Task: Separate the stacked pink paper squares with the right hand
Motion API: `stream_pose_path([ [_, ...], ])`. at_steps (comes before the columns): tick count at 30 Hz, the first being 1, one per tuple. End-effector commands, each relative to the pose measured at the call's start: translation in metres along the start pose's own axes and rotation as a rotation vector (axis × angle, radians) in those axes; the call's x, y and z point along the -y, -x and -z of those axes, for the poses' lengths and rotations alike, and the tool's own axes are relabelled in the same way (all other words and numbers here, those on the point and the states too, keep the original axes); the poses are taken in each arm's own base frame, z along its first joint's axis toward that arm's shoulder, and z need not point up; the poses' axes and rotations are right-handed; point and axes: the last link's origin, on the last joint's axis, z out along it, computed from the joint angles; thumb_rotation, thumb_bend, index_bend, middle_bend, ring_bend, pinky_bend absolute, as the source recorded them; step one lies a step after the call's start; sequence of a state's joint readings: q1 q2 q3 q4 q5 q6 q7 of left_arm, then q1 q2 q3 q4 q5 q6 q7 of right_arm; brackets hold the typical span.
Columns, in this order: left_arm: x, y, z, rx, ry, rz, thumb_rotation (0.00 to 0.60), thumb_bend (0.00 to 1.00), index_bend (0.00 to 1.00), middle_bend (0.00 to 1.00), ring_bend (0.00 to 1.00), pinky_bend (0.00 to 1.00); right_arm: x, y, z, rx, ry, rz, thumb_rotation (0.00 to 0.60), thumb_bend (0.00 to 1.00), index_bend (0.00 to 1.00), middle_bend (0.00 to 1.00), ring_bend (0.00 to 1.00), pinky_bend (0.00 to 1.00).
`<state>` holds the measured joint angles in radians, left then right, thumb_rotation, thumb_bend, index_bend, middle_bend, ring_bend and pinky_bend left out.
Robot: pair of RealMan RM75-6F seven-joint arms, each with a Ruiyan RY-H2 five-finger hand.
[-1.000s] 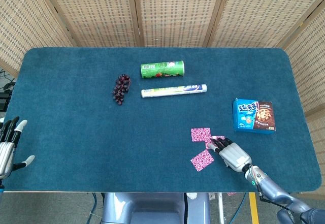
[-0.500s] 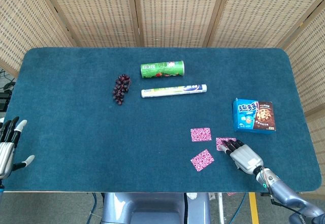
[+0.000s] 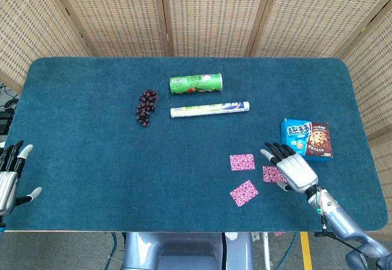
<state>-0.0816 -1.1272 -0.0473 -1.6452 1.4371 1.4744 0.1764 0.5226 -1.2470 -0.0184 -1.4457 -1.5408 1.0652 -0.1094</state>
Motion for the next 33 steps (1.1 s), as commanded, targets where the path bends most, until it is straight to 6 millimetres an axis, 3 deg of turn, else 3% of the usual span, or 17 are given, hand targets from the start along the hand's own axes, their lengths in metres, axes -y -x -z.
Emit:
stream_pose_path([
  [1,0.0,0.0,0.0,0.001,0.0,0.001,0.6,0.13,0.07,0.0,0.0,0.0,0.007,-0.01,-0.015,-0.035,0.013,0.005,0.6,0.0,0.09,0.0,0.0,0.08],
  [7,0.0,0.0,0.0,0.003,0.002,0.003,0.6,0.13,0.07,0.0,0.0,0.0,0.025,-0.014,-0.043,-0.022,0.027,-0.003,0.6,0.04,0.15,0.0,0.0,0.08],
  [10,0.001,0.0,0.0,0.007,0.002,0.006,0.6,0.13,0.07,0.0,0.0,0.0,0.044,-0.012,-0.068,-0.002,0.029,-0.013,0.6,0.11,0.19,0.0,0.0,0.08],
  [14,0.001,0.0,-0.001,0.011,0.003,0.008,0.6,0.13,0.07,0.0,0.0,0.0,0.061,-0.008,-0.086,0.02,0.048,-0.011,0.6,0.2,0.22,0.0,0.0,0.08],
  [19,0.001,0.0,-0.001,0.013,0.004,0.007,0.6,0.13,0.07,0.0,0.0,0.0,0.071,-0.004,-0.096,0.032,0.062,-0.005,0.6,0.26,0.25,0.0,0.0,0.08],
  [33,0.002,0.0,-0.001,0.016,0.006,0.012,0.6,0.13,0.08,0.0,0.0,0.0,0.083,0.018,-0.105,0.088,0.091,0.0,0.6,0.26,0.28,0.0,0.0,0.08],
])
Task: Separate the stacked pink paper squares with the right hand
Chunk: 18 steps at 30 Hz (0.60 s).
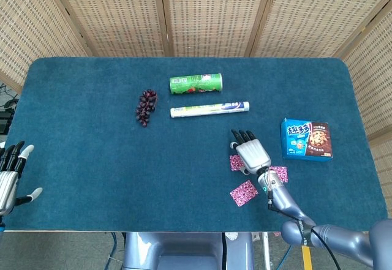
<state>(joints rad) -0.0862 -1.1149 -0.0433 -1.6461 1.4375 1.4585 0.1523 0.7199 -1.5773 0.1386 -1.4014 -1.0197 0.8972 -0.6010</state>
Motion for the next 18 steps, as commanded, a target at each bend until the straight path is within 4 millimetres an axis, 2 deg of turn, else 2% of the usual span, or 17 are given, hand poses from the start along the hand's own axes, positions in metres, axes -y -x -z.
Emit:
stream_pose_path([
  [1,0.0,0.0,0.0,0.0,0.001,0.0,0.6,0.13,0.08,0.0,0.0,0.0,-0.001,0.005,0.001,0.007,0.003,0.001,0.6,0.26,0.28,0.0,0.0,0.08],
  [18,0.0,0.0,0.0,-0.004,-0.001,-0.003,0.6,0.13,0.09,0.0,0.0,0.0,-0.008,0.016,0.003,0.027,-0.002,0.0,0.6,0.26,0.28,0.0,0.0,0.08],
])
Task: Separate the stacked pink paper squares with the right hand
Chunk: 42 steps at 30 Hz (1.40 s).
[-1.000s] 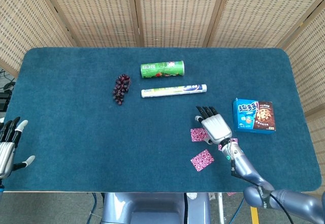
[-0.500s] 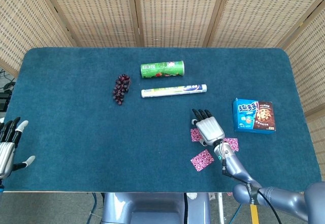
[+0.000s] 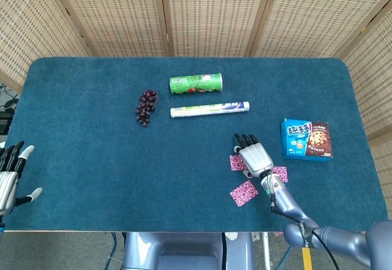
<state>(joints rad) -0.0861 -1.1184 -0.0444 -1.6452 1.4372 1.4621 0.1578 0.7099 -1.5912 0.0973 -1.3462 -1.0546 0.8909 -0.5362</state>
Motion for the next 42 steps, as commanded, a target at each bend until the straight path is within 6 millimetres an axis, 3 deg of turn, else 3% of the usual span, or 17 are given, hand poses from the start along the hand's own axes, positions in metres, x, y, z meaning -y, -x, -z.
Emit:
stream_pose_path([
  [1,0.0002,0.0001,0.0002,0.001,0.0,0.0,0.6,0.13,0.09,0.0,0.0,0.0,0.0,0.0007,-0.0005,0.005,0.0,-0.001,0.6,0.26,0.28,0.0,0.0,0.08],
  [9,0.0003,0.0002,0.0001,0.001,-0.001,-0.001,0.6,0.13,0.09,0.0,0.0,0.0,0.0011,0.0039,-0.0018,0.021,-0.003,0.003,0.6,0.26,0.28,0.0,0.0,0.08],
  [13,0.0003,0.0002,0.0001,0.001,-0.001,-0.001,0.6,0.13,0.09,0.0,0.0,0.0,0.001,0.0053,-0.0028,0.027,-0.002,0.002,0.6,0.31,0.29,0.0,0.0,0.08],
  [24,-0.0001,0.0001,-0.0002,0.0,-0.003,-0.002,0.6,0.13,0.09,0.0,0.0,0.0,-0.0006,0.0049,-0.0026,0.038,-0.002,-0.002,0.6,0.37,0.48,0.0,0.0,0.08],
  [42,0.0001,0.0002,0.0001,0.001,-0.002,-0.002,0.6,0.13,0.09,0.0,0.0,0.0,0.0003,0.0084,-0.001,0.037,-0.01,-0.021,0.6,0.41,0.56,0.02,0.0,0.08],
])
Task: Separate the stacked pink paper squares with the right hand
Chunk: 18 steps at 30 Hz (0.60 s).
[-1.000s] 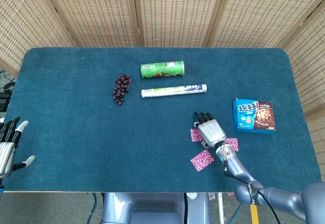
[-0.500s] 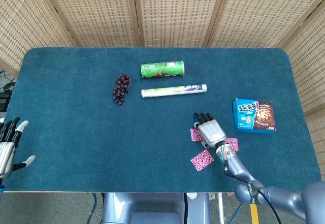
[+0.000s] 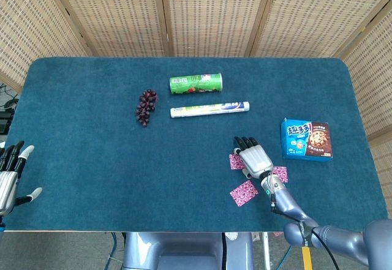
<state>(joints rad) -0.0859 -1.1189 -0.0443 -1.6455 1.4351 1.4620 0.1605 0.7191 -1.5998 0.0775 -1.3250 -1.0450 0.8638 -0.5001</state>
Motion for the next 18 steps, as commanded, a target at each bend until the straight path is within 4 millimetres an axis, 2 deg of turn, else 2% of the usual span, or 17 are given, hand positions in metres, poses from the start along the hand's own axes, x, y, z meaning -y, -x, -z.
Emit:
stream_pose_path([
  [1,-0.0001,0.0,-0.0001,0.0,0.0,0.0,0.6,0.13,0.09,0.0,0.0,0.0,0.0,0.0002,0.0001,0.0,-0.001,-0.002,0.6,0.41,0.56,0.02,0.0,0.08],
  [18,0.0001,0.0001,0.0001,-0.001,0.0,-0.002,0.6,0.13,0.09,0.0,0.0,0.0,-0.0005,-0.0038,0.0083,-0.026,-0.028,-0.011,0.6,0.41,0.56,0.03,0.0,0.08],
])
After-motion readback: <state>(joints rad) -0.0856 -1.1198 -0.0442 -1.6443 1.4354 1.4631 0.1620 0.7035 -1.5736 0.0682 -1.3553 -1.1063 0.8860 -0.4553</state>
